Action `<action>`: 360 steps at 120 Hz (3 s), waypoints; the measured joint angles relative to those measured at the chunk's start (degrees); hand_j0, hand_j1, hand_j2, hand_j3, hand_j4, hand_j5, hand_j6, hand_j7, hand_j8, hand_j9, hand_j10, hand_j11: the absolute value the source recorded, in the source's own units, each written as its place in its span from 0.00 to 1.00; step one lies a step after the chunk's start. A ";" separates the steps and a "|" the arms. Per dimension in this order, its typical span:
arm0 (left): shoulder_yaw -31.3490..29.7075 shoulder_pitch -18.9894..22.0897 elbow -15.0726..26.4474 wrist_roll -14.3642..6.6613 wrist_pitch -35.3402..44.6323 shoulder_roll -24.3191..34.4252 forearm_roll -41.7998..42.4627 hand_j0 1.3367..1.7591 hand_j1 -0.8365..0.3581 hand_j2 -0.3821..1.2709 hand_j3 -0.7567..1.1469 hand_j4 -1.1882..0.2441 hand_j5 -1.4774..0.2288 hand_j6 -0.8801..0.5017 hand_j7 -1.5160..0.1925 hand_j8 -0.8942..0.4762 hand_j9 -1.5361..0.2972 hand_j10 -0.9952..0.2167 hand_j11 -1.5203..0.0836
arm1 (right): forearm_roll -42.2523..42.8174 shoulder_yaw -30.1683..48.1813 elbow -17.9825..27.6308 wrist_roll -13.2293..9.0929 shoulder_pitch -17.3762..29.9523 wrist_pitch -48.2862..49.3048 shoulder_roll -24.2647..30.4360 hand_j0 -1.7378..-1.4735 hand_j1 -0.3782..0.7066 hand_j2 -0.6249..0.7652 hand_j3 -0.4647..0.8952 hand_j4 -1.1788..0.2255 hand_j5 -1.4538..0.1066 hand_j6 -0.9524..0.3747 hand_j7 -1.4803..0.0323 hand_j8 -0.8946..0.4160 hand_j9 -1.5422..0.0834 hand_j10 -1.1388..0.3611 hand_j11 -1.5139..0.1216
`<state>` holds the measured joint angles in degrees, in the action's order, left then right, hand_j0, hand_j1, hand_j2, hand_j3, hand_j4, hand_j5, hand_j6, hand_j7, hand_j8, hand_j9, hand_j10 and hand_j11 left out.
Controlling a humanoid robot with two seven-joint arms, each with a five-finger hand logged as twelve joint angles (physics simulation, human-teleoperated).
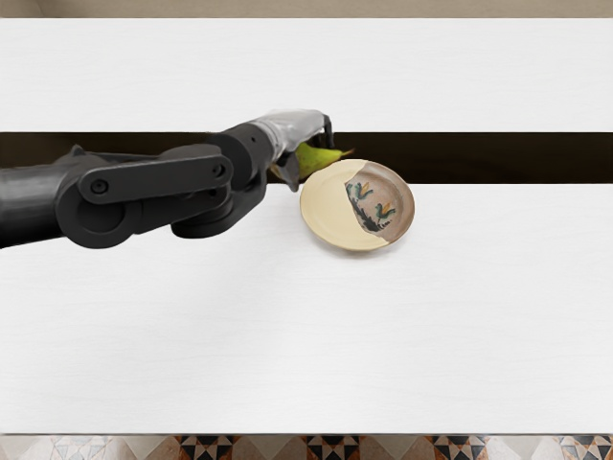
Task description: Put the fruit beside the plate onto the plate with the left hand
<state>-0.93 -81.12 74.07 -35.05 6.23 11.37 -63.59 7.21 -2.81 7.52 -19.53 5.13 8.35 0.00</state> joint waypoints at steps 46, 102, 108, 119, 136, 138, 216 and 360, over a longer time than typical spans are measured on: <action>0.67 0.46 -8.14 -0.01 0.03 -9.10 -0.61 0.74 0.54 0.30 0.40 0.63 0.34 0.44 0.39 0.41 0.38 0.47 0.41 | 0.00 0.00 0.01 0.01 0.05 0.00 0.00 0.30 0.03 0.45 0.34 0.84 0.93 0.72 0.98 0.68 0.95 0.76 0.93; -0.71 2.94 -13.17 -0.02 0.07 -11.37 -0.78 0.74 0.54 0.28 0.40 0.62 0.34 0.44 0.37 0.41 0.38 0.48 0.41 | 0.00 0.00 0.01 0.01 0.05 0.00 0.00 0.30 0.03 0.45 0.34 0.84 0.93 0.72 0.98 0.68 0.95 0.76 0.93; -0.80 3.62 -13.20 -0.02 0.07 -11.37 -0.79 0.74 0.54 0.29 0.40 0.61 0.35 0.44 0.37 0.41 0.38 0.48 0.41 | 0.00 0.00 0.01 0.00 0.05 0.00 0.00 0.30 0.03 0.45 0.34 0.84 0.93 0.72 0.98 0.68 0.95 0.76 0.93; -0.89 3.78 -13.23 -0.01 0.07 -11.37 -0.75 0.74 0.54 0.30 0.40 0.60 0.35 0.43 0.37 0.41 0.38 0.47 0.41 | 0.00 0.00 0.02 -0.01 0.05 0.00 0.00 0.30 0.03 0.45 0.34 0.84 0.93 0.72 0.98 0.68 0.95 0.76 0.93; -0.93 3.87 -13.23 -0.01 0.06 -11.37 -0.76 0.74 0.54 0.29 0.40 0.60 0.35 0.44 0.37 0.41 0.38 0.47 0.42 | 0.00 0.00 0.03 0.00 0.07 0.00 0.00 0.30 0.03 0.45 0.34 0.84 0.93 0.72 0.98 0.68 0.95 0.76 0.93; -0.93 3.91 -13.23 -0.01 0.06 -11.37 -0.77 0.74 0.54 0.29 0.40 0.60 0.35 0.44 0.37 0.41 0.38 0.47 0.42 | 0.00 0.00 0.03 0.00 0.08 0.00 0.00 0.30 0.03 0.45 0.34 0.84 0.93 0.72 0.98 0.68 0.95 0.76 0.93; -0.45 2.09 -10.26 0.05 0.20 -11.37 -0.41 0.76 0.70 0.28 0.40 0.62 0.63 0.43 0.65 0.44 0.62 0.57 0.70 | 0.00 -0.09 0.03 0.02 0.14 0.00 0.00 0.30 0.03 0.45 0.34 0.84 0.93 0.72 0.98 0.68 0.95 0.76 0.93; 45.36 17.73 14.97 0.05 -41.05 34.93 54.53 0.76 0.81 0.25 0.40 0.70 0.73 0.50 0.75 0.52 0.71 0.67 0.80 | 0.00 -0.09 0.12 0.01 0.40 0.34 0.00 0.30 0.03 0.45 0.34 0.84 0.93 0.72 0.98 0.68 0.95 0.76 0.93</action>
<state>44.43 -63.39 89.03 -35.00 -34.83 46.29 -9.06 7.21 -2.90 7.65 -19.53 5.53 8.68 0.00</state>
